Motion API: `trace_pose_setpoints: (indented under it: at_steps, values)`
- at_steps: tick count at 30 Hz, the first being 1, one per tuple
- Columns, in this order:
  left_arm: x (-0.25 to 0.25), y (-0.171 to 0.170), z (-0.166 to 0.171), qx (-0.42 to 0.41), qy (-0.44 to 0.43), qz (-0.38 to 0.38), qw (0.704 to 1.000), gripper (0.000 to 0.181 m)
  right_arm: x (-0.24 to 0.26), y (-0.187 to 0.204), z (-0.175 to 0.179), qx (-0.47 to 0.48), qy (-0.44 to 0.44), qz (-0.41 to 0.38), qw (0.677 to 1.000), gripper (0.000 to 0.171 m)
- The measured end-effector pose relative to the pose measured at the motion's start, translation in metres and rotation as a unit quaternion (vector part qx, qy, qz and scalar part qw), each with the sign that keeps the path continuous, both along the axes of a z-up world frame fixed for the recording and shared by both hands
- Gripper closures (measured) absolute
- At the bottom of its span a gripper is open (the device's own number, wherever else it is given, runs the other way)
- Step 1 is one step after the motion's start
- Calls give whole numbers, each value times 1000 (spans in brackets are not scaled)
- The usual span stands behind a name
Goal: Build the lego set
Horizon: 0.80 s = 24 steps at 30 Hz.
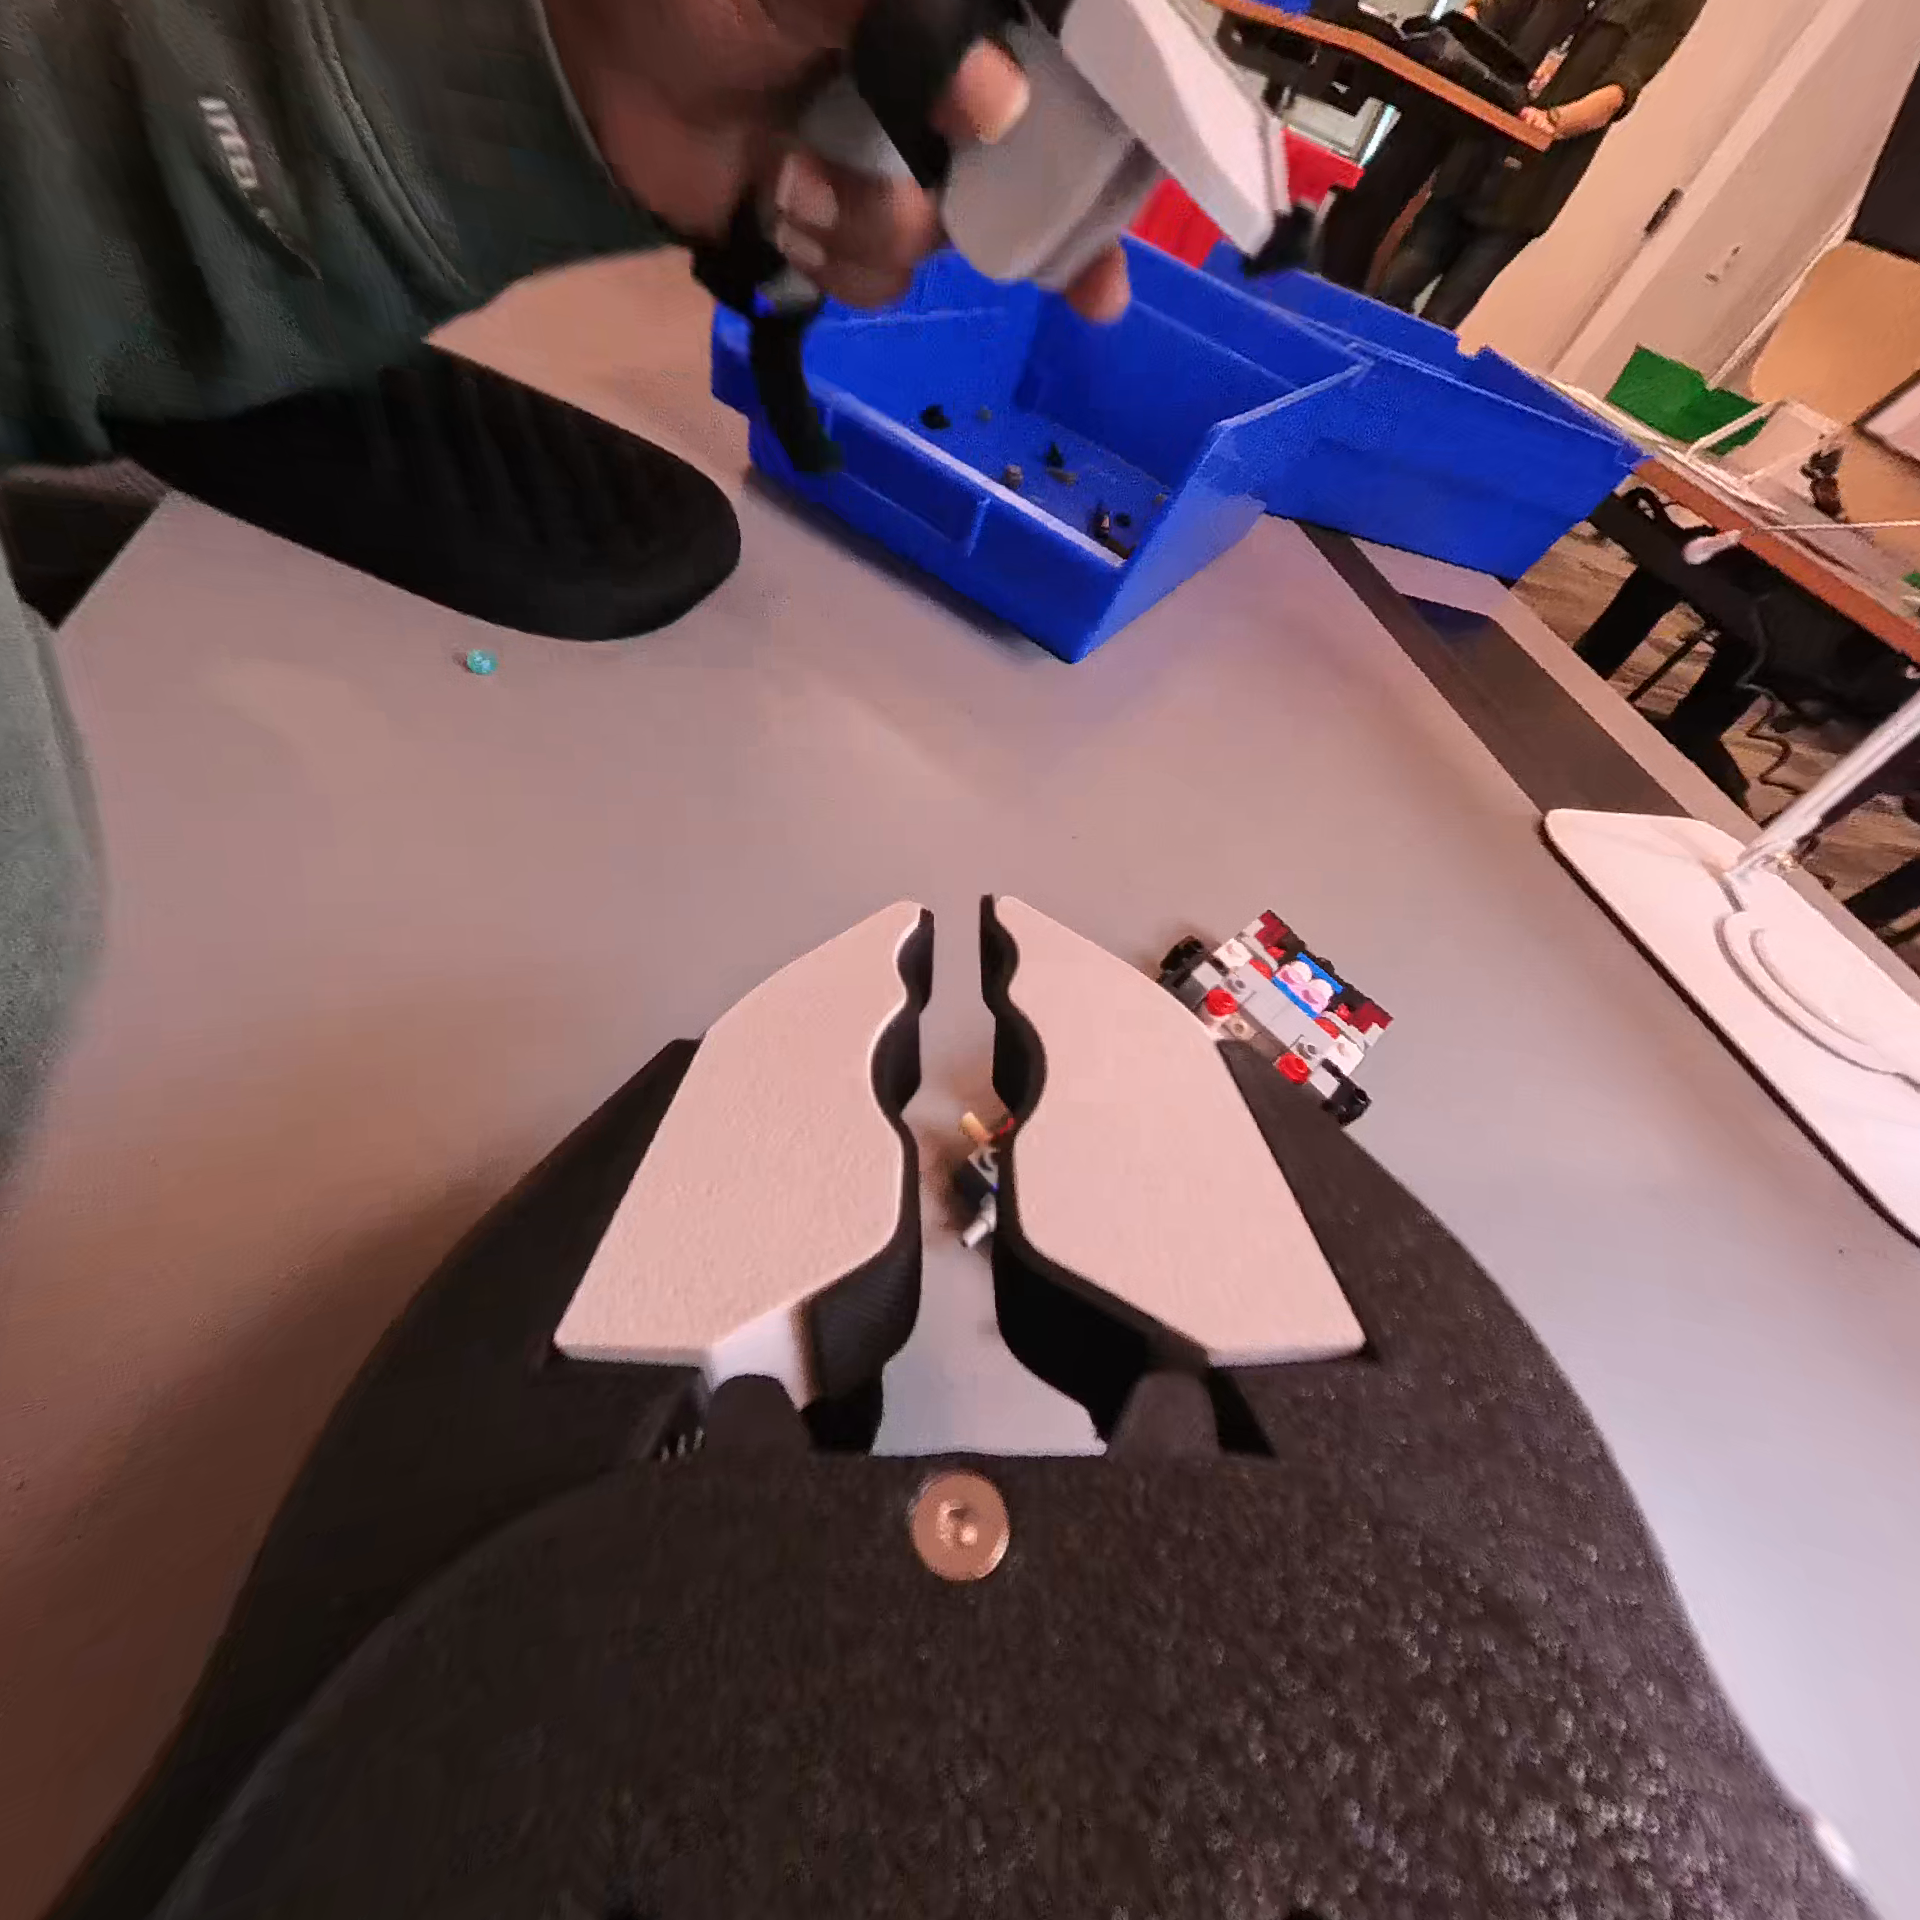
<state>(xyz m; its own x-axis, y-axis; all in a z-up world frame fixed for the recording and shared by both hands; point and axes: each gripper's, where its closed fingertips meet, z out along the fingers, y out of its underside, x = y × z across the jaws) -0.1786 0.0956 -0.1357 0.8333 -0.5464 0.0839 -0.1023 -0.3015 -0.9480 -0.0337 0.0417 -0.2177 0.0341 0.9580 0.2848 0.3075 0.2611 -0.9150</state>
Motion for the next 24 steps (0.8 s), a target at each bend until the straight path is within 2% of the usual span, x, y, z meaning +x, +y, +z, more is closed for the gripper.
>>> trace_pose_setpoints:
  at_steps: [2,4,6,9,10,17,21,22,24]
  values:
    - [-65,1,-9,-22,110,130,985,173,0,3,2,-14,7,-5,1000,163]
    - [-109,-6,-31,-84,177,200,960,173,0,6,3,-33,11,-7,999,163]
    - [-113,-14,-62,-165,189,182,951,167,0,7,3,-47,14,-8,999,163]
    - [-110,-20,-94,-223,222,155,936,133,1,9,3,-54,16,-14,998,163]
    - [-111,-22,-101,-234,232,152,932,128,2,10,3,-53,14,-17,998,163]
    - [-111,-20,-100,-221,203,152,942,133,3,12,2,-52,10,-23,998,164]
    - [-112,-24,-91,-194,219,157,943,135,3,12,1,-47,5,-24,999,164]
    - [-103,-28,-85,-180,215,136,950,137,3,12,1,-47,7,-24,999,165]
    - [-62,-53,-77,-167,188,14,968,151,3,11,2,-49,8,-24,998,165]
